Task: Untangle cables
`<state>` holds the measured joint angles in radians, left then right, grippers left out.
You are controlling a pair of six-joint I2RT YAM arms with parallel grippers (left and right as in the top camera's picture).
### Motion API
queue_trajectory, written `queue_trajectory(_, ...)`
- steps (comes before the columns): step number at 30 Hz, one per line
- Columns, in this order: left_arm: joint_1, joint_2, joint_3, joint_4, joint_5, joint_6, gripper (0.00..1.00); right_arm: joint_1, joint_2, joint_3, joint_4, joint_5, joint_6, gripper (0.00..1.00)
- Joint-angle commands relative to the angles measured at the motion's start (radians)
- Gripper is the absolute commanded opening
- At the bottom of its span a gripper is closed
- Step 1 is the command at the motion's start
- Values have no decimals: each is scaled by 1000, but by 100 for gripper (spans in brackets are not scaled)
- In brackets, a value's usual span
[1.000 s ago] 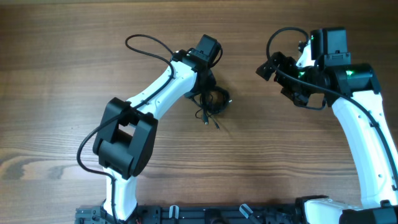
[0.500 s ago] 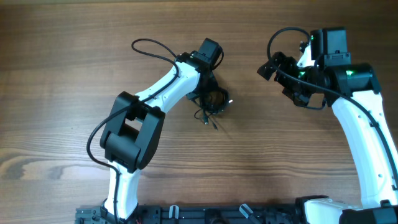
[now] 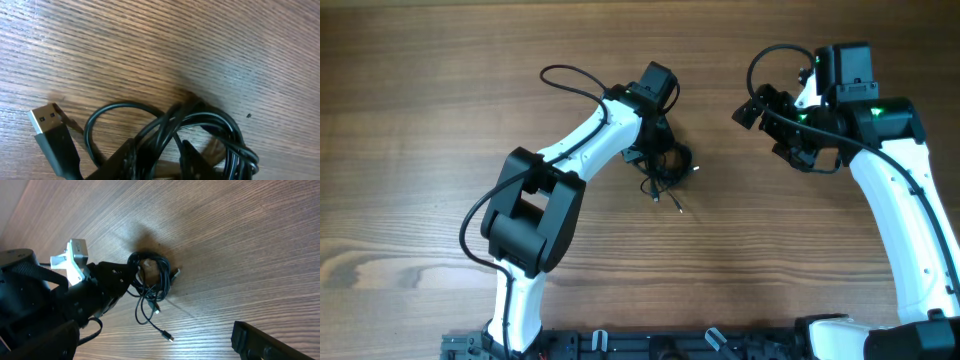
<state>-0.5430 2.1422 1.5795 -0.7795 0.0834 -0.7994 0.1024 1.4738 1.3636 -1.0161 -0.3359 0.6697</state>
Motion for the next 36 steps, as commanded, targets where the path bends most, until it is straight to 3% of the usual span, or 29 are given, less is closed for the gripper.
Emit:
queue_trajectory(1, -4, 9, 6, -2, 9, 37, 23, 10, 15, -5, -5, -1, 10, 100)
queue_trajectory(6, -4, 9, 6, -2, 9, 37, 4, 14, 15, -5, -23, -2, -13, 100)
queue_trajectory(12, -4, -55, 7, -2, 44, 37, 4, 18, 15, -5, -37, -5, -39, 100)
queue_trajectory(15, -4, -137, 7, -2, 112, 38, 4, 18, 15, -5, -37, -20, -95, 100)
queue_trajectory(28, -4, -368, 7, -18, 362, 63, 4, 18, 15, -5, -37, -24, -104, 99)
queue_trajectory(32, -4, -382, 7, -17, 455, 63, 4, 18, 15, -5, -39, -43, -121, 78)
queue_trajectory(36, -4, -382, 7, -17, 535, 63, 4, 19, 15, -5, -42, -47, -121, 68)
